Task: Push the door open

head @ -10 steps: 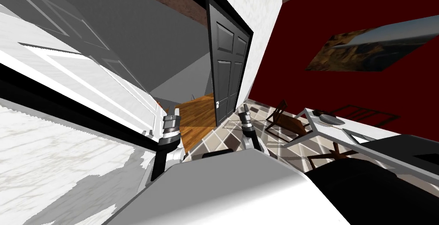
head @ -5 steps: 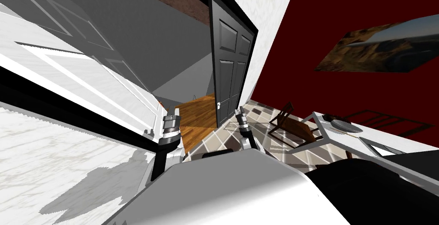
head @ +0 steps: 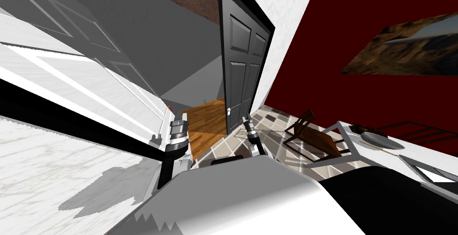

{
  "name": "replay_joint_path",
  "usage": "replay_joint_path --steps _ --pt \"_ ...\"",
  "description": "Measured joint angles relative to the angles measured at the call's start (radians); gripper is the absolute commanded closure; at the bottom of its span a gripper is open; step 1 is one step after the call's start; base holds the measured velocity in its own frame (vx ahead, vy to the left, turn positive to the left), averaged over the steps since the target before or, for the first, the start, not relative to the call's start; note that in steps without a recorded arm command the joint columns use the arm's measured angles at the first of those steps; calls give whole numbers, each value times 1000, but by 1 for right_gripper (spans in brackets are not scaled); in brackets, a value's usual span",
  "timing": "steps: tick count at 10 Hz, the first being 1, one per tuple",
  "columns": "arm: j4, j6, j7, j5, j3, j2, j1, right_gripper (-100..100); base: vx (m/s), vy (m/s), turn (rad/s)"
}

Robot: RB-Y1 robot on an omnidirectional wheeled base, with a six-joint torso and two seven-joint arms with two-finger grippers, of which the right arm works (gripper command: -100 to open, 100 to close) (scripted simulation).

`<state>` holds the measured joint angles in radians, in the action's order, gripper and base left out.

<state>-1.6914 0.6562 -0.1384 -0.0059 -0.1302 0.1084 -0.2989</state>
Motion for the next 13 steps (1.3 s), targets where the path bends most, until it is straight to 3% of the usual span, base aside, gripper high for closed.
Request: replay_joint_path --steps 10,13 --pt "259 35 6 -28 -68 30 95 -100 61 -46 79" --pt "362 54 8 -38 -96 41 133 -100 84 -73 109"
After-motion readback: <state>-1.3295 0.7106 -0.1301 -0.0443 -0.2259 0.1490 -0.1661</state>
